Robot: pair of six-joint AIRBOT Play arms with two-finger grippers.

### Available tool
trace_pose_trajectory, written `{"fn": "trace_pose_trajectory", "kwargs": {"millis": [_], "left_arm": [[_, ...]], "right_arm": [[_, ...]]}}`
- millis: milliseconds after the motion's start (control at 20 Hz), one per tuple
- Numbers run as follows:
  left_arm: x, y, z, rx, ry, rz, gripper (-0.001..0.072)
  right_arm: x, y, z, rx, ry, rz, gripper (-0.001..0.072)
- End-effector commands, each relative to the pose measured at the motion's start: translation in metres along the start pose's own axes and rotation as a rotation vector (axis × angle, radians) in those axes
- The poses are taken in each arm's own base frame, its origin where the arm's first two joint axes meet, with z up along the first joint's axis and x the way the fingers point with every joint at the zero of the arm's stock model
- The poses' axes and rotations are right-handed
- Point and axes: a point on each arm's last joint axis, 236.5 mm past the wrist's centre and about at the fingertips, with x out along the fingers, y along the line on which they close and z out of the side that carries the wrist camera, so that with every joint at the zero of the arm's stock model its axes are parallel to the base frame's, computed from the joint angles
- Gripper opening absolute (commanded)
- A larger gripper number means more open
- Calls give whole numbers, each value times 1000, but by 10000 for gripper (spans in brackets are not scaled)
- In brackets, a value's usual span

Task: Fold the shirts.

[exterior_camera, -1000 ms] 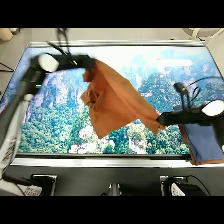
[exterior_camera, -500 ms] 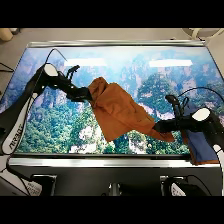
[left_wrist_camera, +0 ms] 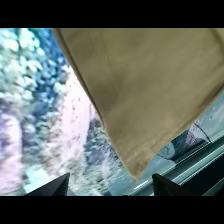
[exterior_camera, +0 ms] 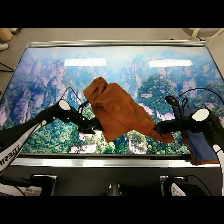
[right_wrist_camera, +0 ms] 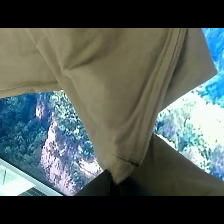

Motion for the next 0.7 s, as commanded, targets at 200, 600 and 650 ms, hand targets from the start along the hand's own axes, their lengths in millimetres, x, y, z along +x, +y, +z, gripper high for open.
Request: {"fn": "trace_pose_trajectory", "kwargs": {"millis": [200,600,650], "left_arm": [[35,-21,36,-131,-211,-47,423],[-202,-200,43,800,-694,-114,23],[-272,-235,22,886,-863,-127,23]], "right_arm": [[-8,-3,21,-13,-62,-24,17],[-248,67,183,-429,-671,-309,16],[-315,92,194,-519,-820,-416,16]]}}
